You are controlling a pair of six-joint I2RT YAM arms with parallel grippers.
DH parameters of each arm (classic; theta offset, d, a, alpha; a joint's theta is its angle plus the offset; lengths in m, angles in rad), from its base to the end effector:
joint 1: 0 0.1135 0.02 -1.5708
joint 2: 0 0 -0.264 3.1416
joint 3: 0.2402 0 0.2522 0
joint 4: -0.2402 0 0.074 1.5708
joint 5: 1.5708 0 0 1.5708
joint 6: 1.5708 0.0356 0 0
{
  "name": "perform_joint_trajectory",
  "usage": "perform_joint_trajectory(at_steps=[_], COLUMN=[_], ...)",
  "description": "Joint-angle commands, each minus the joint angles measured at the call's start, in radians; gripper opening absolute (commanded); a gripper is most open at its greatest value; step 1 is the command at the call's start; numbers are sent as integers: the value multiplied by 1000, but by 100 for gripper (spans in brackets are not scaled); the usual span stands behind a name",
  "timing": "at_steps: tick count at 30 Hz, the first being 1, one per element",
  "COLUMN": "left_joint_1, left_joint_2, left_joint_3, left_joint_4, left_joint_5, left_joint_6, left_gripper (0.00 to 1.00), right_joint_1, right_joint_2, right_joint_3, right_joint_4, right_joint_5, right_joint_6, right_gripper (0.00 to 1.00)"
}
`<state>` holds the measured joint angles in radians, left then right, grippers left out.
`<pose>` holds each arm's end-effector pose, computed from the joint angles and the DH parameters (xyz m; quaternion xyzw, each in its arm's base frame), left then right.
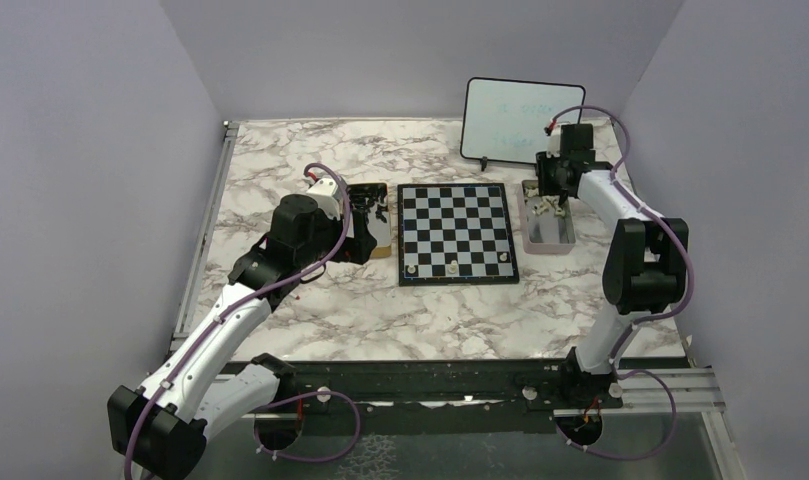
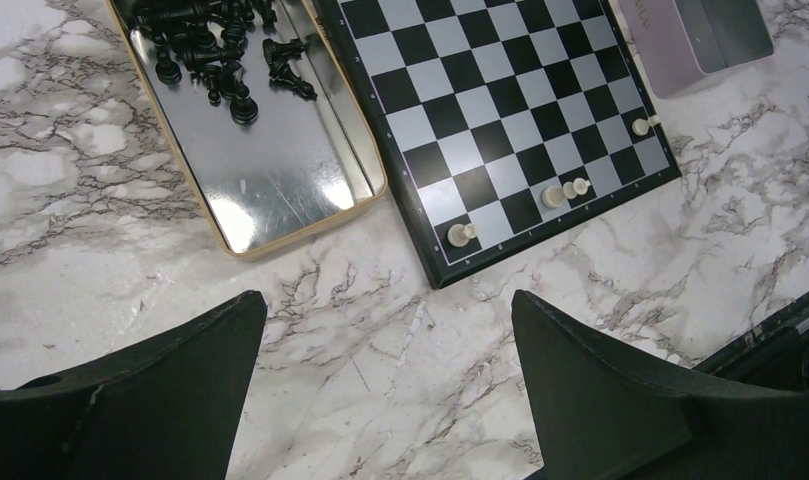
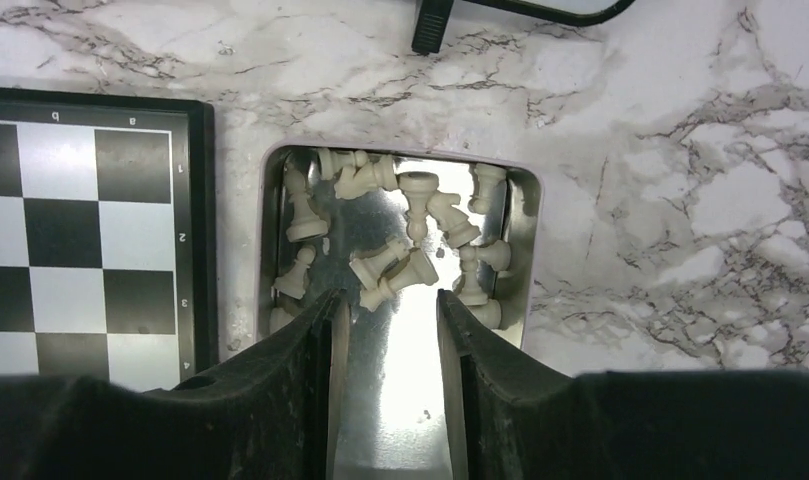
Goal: Set up the chess pieces on the board
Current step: Pick up the chess piece from the storage box.
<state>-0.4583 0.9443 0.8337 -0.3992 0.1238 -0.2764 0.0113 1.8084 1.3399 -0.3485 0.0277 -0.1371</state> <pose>0.1870 -0.0972 0.3066 0.1094 0.8545 -0.2312 0.4521 0.4028 0.0036 0.2331 -0.0638 0.9275 -0.0360 0.3665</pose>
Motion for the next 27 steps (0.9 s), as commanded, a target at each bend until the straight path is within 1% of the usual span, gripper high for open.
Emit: perform_joint_trajectory(at_steps=[1, 5, 11, 13, 15, 19, 27], left_joint_1=[-2, -2, -2, -2, -2, -3, -3], left_joint_2=[-13, -10, -22, -18, -13, -9, -10], left_joint_3=[-3, -4, -7, -5, -5, -5, -8], left_joint_4=[8, 8, 8, 8, 9, 8, 9], left_joint_5=[19, 22, 12, 19, 31, 36, 40], left_joint_6=[-4, 0, 2, 2, 2, 3, 4], left_gripper=[93, 93, 94, 94, 94, 94, 94], right_joint_1=[-6, -5, -6, -6, -5, -6, -6], right_joint_2=[28, 70, 51, 47, 48, 73, 119], right_joint_3=[25, 53, -28, -59, -82, -78, -88], right_joint_4=[-23, -58, -25, -4, 25, 28, 68], right_joint_5=[63, 143, 266, 270, 259, 266, 217], right_joint_6=[139, 347, 556, 605, 635, 675, 701], right_gripper=[39, 36, 34, 33, 33, 33, 34])
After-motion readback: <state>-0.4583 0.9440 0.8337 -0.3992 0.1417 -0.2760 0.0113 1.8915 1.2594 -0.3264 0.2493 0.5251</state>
